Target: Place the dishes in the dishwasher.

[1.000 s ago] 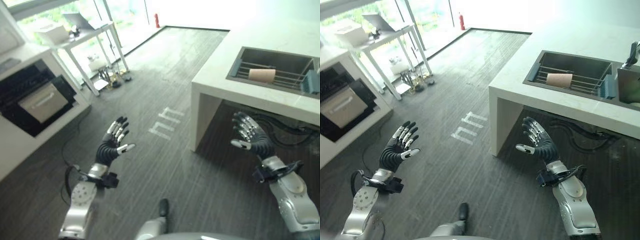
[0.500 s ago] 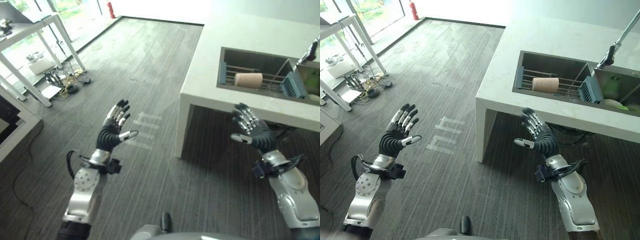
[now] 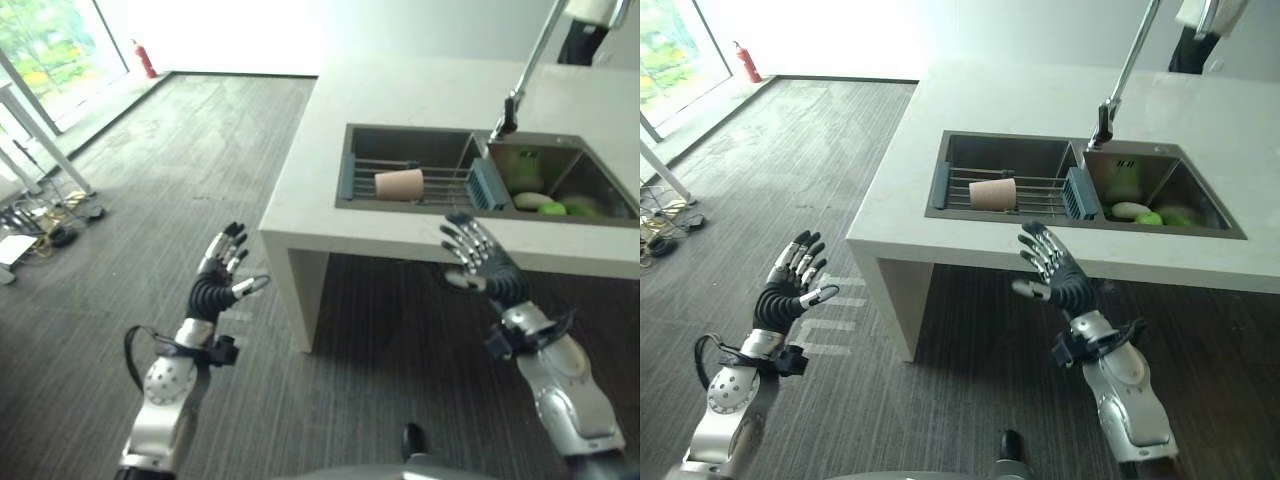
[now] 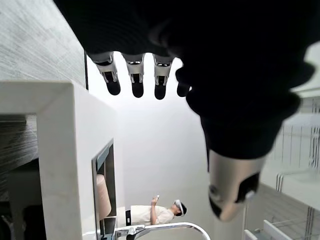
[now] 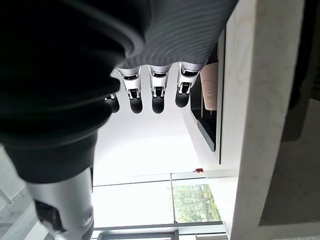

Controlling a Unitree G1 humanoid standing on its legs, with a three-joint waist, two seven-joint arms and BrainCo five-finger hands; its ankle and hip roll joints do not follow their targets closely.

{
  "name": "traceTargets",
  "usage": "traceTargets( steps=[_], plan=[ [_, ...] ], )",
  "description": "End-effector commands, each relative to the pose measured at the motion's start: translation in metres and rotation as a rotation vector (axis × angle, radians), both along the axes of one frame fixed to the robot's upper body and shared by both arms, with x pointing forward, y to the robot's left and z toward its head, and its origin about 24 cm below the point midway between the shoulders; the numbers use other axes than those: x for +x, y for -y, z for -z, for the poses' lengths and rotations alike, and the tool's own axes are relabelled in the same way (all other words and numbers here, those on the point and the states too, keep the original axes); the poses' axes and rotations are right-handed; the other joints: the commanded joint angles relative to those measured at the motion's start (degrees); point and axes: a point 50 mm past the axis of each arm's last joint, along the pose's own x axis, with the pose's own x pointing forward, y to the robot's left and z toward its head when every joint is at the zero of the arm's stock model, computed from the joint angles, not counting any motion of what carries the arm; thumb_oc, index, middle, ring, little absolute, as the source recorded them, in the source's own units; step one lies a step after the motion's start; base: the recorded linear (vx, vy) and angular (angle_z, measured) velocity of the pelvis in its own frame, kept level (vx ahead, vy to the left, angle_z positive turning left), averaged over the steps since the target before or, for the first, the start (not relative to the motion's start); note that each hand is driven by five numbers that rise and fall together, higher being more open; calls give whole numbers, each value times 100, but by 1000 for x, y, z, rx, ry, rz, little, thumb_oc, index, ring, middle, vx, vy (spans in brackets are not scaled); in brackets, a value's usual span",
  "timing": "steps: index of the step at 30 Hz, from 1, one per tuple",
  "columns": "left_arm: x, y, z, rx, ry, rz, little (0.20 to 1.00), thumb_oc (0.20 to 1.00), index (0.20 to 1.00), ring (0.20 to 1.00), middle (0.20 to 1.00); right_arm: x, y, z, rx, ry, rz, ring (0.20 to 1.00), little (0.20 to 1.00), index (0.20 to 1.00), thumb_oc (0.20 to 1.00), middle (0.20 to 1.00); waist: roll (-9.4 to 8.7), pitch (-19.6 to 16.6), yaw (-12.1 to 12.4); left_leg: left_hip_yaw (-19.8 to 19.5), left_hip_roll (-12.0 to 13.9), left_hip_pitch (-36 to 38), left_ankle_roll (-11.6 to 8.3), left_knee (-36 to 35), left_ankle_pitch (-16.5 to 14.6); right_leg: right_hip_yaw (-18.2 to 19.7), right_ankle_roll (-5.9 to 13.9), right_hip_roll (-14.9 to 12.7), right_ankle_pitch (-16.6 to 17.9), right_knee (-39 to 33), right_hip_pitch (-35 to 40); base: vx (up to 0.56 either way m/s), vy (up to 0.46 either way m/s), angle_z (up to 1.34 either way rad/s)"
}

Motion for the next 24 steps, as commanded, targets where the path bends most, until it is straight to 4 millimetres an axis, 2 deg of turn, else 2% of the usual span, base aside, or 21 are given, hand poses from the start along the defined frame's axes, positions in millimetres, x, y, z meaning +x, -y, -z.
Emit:
traceTargets(
  steps=[1,2,3,4,6,7,8,10,12,14,15,16,17,19,21,22,23,24],
  plan=[
    [1,-8,-35,62,154,6,1000,1000,1000,1000,1000,-8,-1,-28,119,112,-31,1000,1000,1000,1000,1000,-407,-53,-39,-275,-210,-15,3,173,130,284,479,-588,-131,-160,131,358,-686,-28],
    [-4,-5,-33,67,154,16,1000,1000,1000,1000,1000,-10,2,-26,117,111,-20,1000,1000,1000,1000,1000,-401,-26,-14,-347,-104,-346,-23,808,428,331,316,-393,-301,-160,302,231,-476,-25],
    [-5,-4,-32,66,152,14,1000,1000,1000,1000,1000,-11,2,-26,119,111,-22,1000,1000,1000,1000,1000,-413,-17,-9,-378,-98,-457,-19,1002,476,346,269,-360,-332,-160,333,244,-511,-14],
    [-6,-6,-29,51,145,2,1000,1000,1000,1000,1000,-12,3,-24,113,110,-26,1000,1000,1000,1000,1000,-433,4,-24,-428,-125,-742,8,1510,482,342,172,-315,-404,-160,400,147,-330,-21],
    [-7,-6,-27,33,148,7,1000,1000,1000,1000,1000,-16,5,-23,99,117,-24,1000,1000,1000,1000,1000,-451,103,-35,-231,-198,-1156,41,2177,543,157,31,-279,-502,-160,551,200,-228,-29],
    [-4,-2,-25,22,154,18,1000,1000,1000,1000,1000,-18,3,-31,98,196,-47,1000,1000,1000,1000,1000,-387,167,-48,-40,-551,-1148,170,1408,189,-64,116,-264,-581,-160,622,327,124,-15],
    [4,3,-26,19,154,40,1000,1000,1000,1000,1000,-21,3,-38,116,242,-56,1000,1000,1000,1000,1000,-266,210,-114,294,-483,-1017,29,89,567,-230,203,-277,-693,-160,744,314,232,17],
    [10,10,-29,13,178,64,1000,1000,1000,1000,1000,-19,3,-41,103,255,-45,1000,1000,1000,1000,1000,-250,235,-96,361,-417,-1170,-74,-289,841,-337,244,-330,-786,-160,864,131,241,50],
    [9,16,-31,20,212,70,1000,1000,1000,1000,1000,-19,4,-41,100,262,-48,1000,1000,1000,1000,1000,-240,183,-44,139,-398,-1222,-63,-315,757,-454,264,-411,-841,-160,900,86,252,14],
    [9,14,-33,31,226,76,1000,1000,1000,1000,1000,-20,6,-39,98,248,-34,1000,1000,1000,1000,1000,-246,114,-56,136,-458,-1141,-36,-315,658,-545,327,-487,-855,-160,950,182,438,-54],
    [8,10,-49,54,306,75,1000,1000,1000,1000,1000,-24,6,-35,115,219,-44,1000,1000,1000,1000,1000,-328,24,7,95,-645,-932,79,-315,453,-654,535,-744,-798,-160,1094,314,816,-45],
    [12,14,-63,53,359,88,1000,1000,1000,1000,1000,-20,3,-35,94,226,-17,1000,1000,1000,1000,1000,-451,43,145,35,-812,-942,173,-315,387,-723,693,-955,-725,-160,1175,296,861,-3],
    [12,15,-68,50,378,96,1000,1000,1000,1000,1000,-16,2,-38,102,235,-5,1000,1000,1000,1000,1000,-507,65,235,-15,-935,-957,261,-300,336,-720,750,-1048,-711,-121,1209,104,480,9],
    [12,17,-71,49,387,102,1000,1000,1000,1000,1000,-14,1,-40,116,239,-4,1000,1000,1000,1000,1000,-531,74,303,-53,-1011,-983,330,-277,302,-711,763,-1103,-750,-15,1237,58,264,-20],
    [15,20,-72,39,380,125,1000,1000,1000,1000,1000,-13,-2,-40,125,241,-2,1000,1000,1000,1000,1000,-558,60,383,-151,-1120,-1029,459,-268,293,-644,707,-1125,-909,393,1208,119,335,-8],
    [15,26,-69,58,377,159,1000,1000,1000,1000,1000,-17,-5,-36,129,235,-4,1000,1000,1000,1000,1000,-561,69,366,-266,-1195,-1032,593,-285,291,-440,674,-1061,-800,1296,851,195,328,20],
    [14,29,-69,77,378,177,1000,1000,1000,1000,1000,-18,-7,-34,125,224,-14,1000,1000,1000,1000,1000,-556,107,282,-286,-1182,-973,620,-305,253,-267,620,-964,-739,1532,520,183,208,18],
    [14,28,-70,82,381,180,1000,1000,1000,1000,1000,-19,-7,-33,126,220,-18,1000,1000,1000,1000,1000,-557,120,257,-284,-1172,-951,606,-314,244,-256,602,-911,-780,1398,466,147,33,13]
  ],
)
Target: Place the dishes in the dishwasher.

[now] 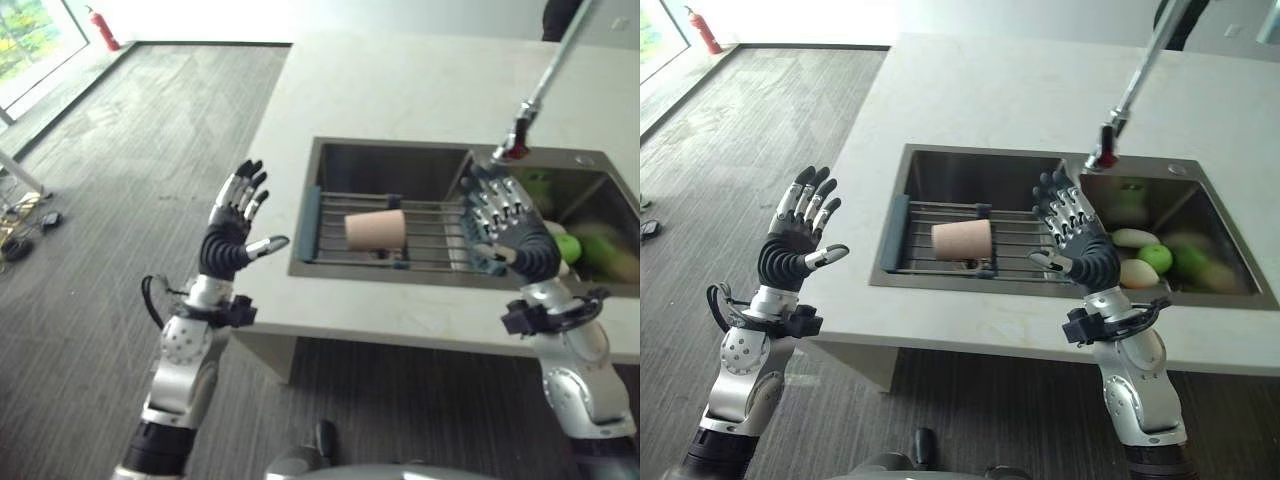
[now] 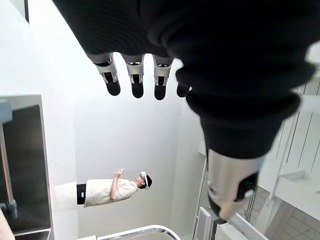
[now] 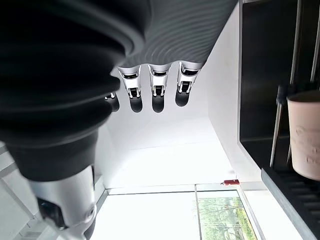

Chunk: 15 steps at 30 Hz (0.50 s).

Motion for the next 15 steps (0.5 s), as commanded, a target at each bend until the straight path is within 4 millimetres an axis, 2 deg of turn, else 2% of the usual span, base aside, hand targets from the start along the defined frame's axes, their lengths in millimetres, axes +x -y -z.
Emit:
traceTargets(
  steps=[1,2,3,4,6,10,13,14,15],
  plan=[
    [-11,0,-18,99,108,39,1000,1000,1000,1000,1000,-3,-1,-10,12,75,-6,1000,1000,1000,1000,1000,-192,-271,-3,-241,477,-78,-510,-9,-204,126,385,-406,1045,-1345,212,174,-145,5],
    [-12,0,-23,99,132,51,1000,1000,1000,1000,1000,-4,1,-10,25,86,-14,1000,1000,1000,1000,1000,-237,-182,-140,-165,464,-6,-532,2,-287,350,401,-324,1323,-2116,192,198,-267,2],
    [-12,2,-25,101,145,52,1000,1000,1000,1000,1000,-3,-2,-12,37,96,-20,1000,1000,1000,1000,1000,-236,-133,-176,-82,499,53,-547,-9,-339,381,422,-344,1542,-2353,161,196,-342,22],
    [-12,2,-27,103,152,55,1000,1000,1000,1000,1000,-2,-4,-13,40,102,-25,1000,1000,1000,1000,1000,-230,-107,-186,-56,527,89,-552,-9,-373,415,438,-342,1559,-2396,150,180,-414,38],
    [-16,3,-27,90,140,65,1000,1000,1000,1000,1000,-1,-3,-16,28,92,-15,1000,1000,1000,1000,1000,-240,-191,-183,-4,654,232,-574,-9,-437,468,414,-172,1428,-2610,330,265,-532,41],
    [-19,4,-18,-4,69,98,1000,1000,1000,1000,1000,-1,-2,-15,37,64,13,1000,1000,1000,1000,1000,-229,-333,-234,87,902,337,-743,-9,-352,615,217,58,1278,-2656,390,176,-389,17],
    [-20,-1,-10,-86,-2,94,1000,1000,1000,1000,1000,-3,3,-11,59,27,23,1000,1000,1000,1000,1000,-185,-399,-299,224,1110,420,-879,23,-318,540,131,195,1156,-2656,473,163,-373,-8],
    [-21,-4,-1,-110,-44,75,1000,1000,1000,1000,1000,-6,8,-8,31,0,37,1000,1000,1000,1000,1000,-226,-364,-328,164,1086,97,-994,910,-434,592,-9,249,1155,-2656,473,101,-415,-4],
    [-23,-4,1,-110,-46,76,1000,1000,1000,1000,1000,-7,10,-7,23,-3,38,1000,1000,1000,1000,1000,-229,-351,-309,31,1011,-40,-981,1110,-464,602,-24,260,1166,-2656,470,55,-312,-8]
  ],
)
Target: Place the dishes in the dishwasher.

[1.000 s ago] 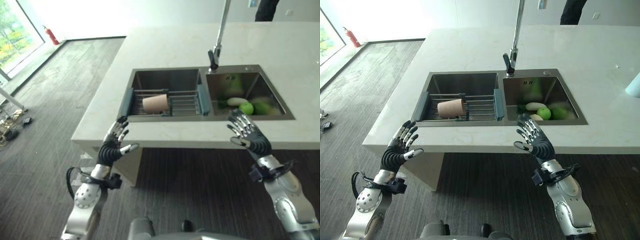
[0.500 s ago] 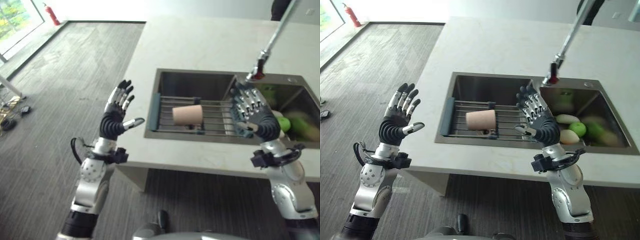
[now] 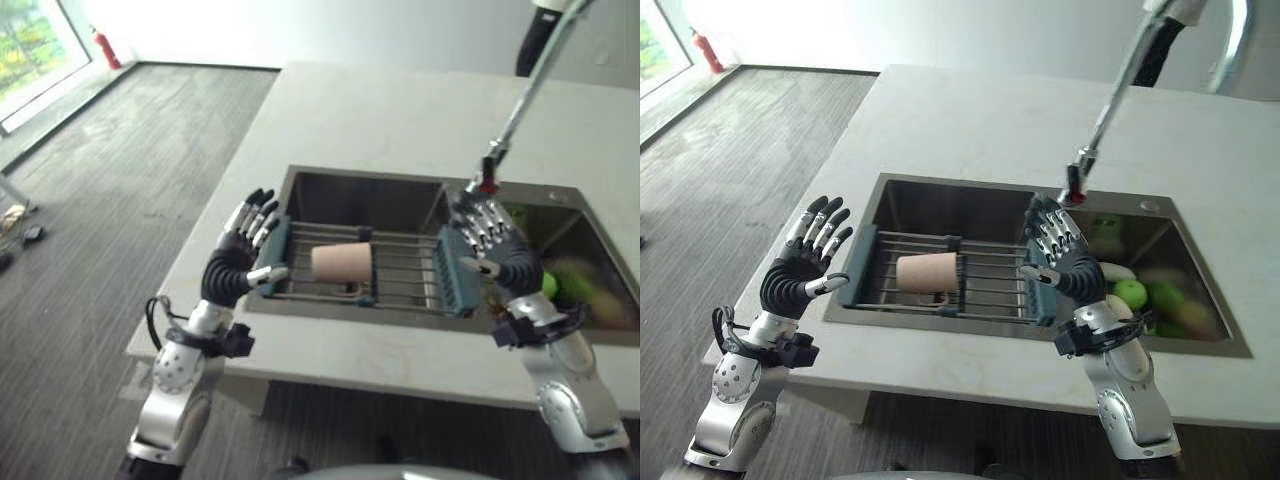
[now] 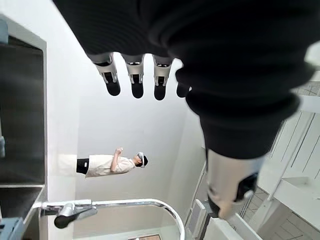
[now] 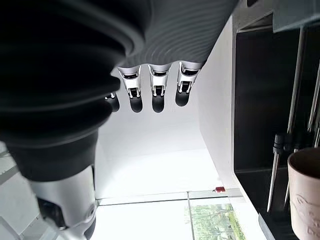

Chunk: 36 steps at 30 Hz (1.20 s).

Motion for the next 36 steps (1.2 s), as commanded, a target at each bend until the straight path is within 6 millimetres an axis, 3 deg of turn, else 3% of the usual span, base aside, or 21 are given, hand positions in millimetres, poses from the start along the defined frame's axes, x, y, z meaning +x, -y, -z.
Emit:
traceTargets(
  steps=[1,4,6,9,18,19,24,36],
  plan=[
    [-1,-7,-12,-28,68,-26,1000,1000,1000,1000,1000,-5,4,-24,-23,105,-12,1000,1000,1000,1000,1000,-151,-67,64,65,81,-508,-35,779,-140,13,381,-509,-79,30,81,-2,-6,-8],
    [8,-4,-17,41,114,-60,1000,1000,1000,1000,1000,0,3,-24,-27,130,-5,1000,1000,1000,1000,1000,18,-3,-57,363,277,-376,-83,-261,376,-231,454,-579,-184,30,136,-23,97,8],
    [11,-2,-20,67,123,-71,1000,1000,1000,1000,1000,-1,4,-26,-24,134,0,1000,1000,1000,1000,1000,74,-68,-91,113,170,-341,-39,-287,271,-242,465,-600,-187,30,129,-19,123,14],
    [14,-6,-31,98,183,-88,1000,1000,1000,1000,1000,-2,0,-22,-21,127,-23,1000,1000,1000,1000,1000,144,-187,-166,131,125,-260,-35,-287,161,-308,514,-677,-203,30,161,14,161,-15],
    [33,-29,-60,791,370,-427,1000,1000,1000,1000,1000,5,-3,-29,-73,107,-47,1000,1000,1000,1000,1000,245,-377,-336,326,-20,-44,75,-287,-54,-130,702,-844,-172,30,193,28,118,-12],
    [33,-29,-61,801,373,-432,1000,1000,1000,1000,1000,5,-3,-30,-73,107,-47,1000,1000,1000,1000,1000,241,-374,-338,334,-21,-65,79,-287,-7,-122,693,-845,-128,30,168,29,41,-1],
    [53,-38,-61,1053,265,-487,1000,1000,1000,1000,1000,9,-5,-31,-98,104,-59,1000,1000,1000,1000,1000,303,-478,-449,431,-5,58,100,-287,-110,-67,750,-850,-192,30,227,53,37,-4],
    [89,-37,-47,1241,35,-392,1000,1000,1000,1000,1000,18,-9,-32,-141,76,-114,1000,1000,1000,1000,1000,418,-613,-713,649,34,153,111,-287,-137,74,782,-821,-211,30,229,29,32,-11]
  ],
)
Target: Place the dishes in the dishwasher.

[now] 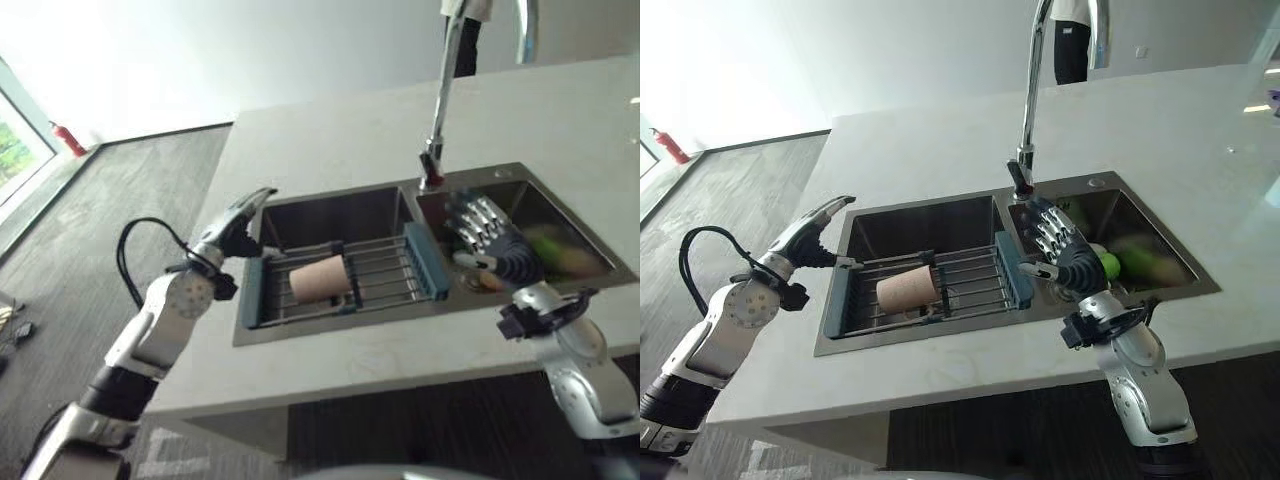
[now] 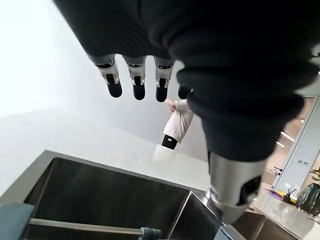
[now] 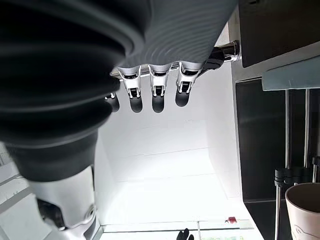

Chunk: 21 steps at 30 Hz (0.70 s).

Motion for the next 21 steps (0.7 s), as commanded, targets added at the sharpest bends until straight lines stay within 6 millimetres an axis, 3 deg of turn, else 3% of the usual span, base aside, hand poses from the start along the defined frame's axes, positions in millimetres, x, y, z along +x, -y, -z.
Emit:
traceTargets(
  steps=[1,4,6,21],
  plan=[
    [24,-8,-18,7,-32,-47,1000,1000,1000,1000,1000,8,-11,-24,-23,115,-85,1000,1000,1000,1000,1000,-172,-216,-124,90,299,88,-111,14,-331,-290,443,-317,-435,54,286,47,46,-14],
    [31,-6,-7,-34,-86,-58,1000,1000,1000,1000,1000,10,-14,-21,-33,108,-96,1000,1000,1000,1000,1000,-159,-230,-171,160,313,106,-111,14,-335,-262,447,-313,-437,54,284,24,37,-26],
    [41,-5,10,-32,-180,-90,1000,1000,1000,1000,1000,12,-15,-23,-41,105,-129,1000,1000,1000,1000,1000,-142,-246,-292,266,323,129,-103,14,-339,-184,448,-294,-439,54,265,8,42,-24],
    [36,0,53,-51,-350,-120,1000,1000,1000,1000,1000,12,-16,-19,-43,91,-135,1000,1000,1000,1000,1000,-184,-244,-356,374,360,175,-86,14,-332,-133,452,-273,-422,54,272,2,2,-2]
  ],
)
